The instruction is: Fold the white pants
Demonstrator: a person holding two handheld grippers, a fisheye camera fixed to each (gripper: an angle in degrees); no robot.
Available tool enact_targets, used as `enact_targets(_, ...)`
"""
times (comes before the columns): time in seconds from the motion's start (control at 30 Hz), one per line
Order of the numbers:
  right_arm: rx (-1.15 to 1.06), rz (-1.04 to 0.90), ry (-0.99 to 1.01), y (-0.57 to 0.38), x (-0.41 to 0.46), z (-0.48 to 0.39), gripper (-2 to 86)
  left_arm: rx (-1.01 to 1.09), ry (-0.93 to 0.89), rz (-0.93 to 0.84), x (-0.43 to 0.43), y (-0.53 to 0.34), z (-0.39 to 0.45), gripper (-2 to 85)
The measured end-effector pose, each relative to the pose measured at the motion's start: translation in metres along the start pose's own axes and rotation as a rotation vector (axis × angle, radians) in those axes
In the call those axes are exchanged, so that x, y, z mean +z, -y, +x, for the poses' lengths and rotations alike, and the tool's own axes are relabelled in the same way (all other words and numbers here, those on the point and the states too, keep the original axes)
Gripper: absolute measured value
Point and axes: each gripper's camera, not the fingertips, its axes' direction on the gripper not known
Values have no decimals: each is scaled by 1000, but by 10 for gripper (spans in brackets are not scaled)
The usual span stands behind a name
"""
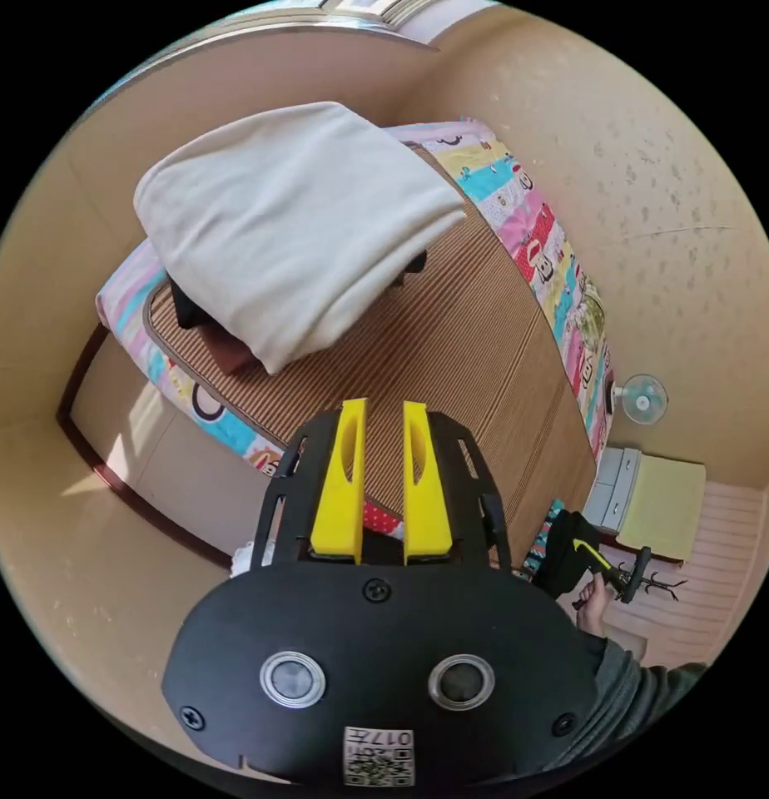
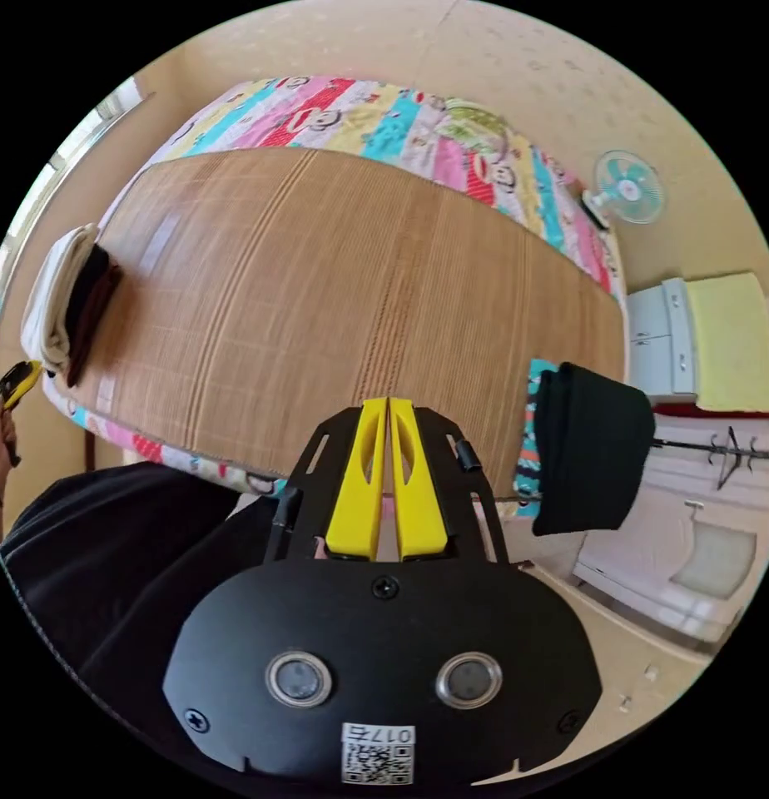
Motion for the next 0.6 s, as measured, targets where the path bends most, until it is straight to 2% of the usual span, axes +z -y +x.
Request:
enact_targets(0.07,186,116,-192,-30,2,52,3,25,-11,-67,27,-19,32,72)
enact_targets(0.1,212,121,-192,-36,5,67,3,41,-20,-99,44,-32,54,72)
enact_targets(0.27,546,48,90,-114,57,250,5,120,-77,-171,100,-74,143,72)
enact_targets(0.37,659,40,231,-166,87,346,10,181,-114,-197,126,-95,195,72)
enact_targets(0.5,751,37,395,-217,129,438,33,208,-210,-237,153,-117,245,71)
enact_targets(0.6,822,61,432,-241,164,489,94,179,-278,-194,156,-128,255,71)
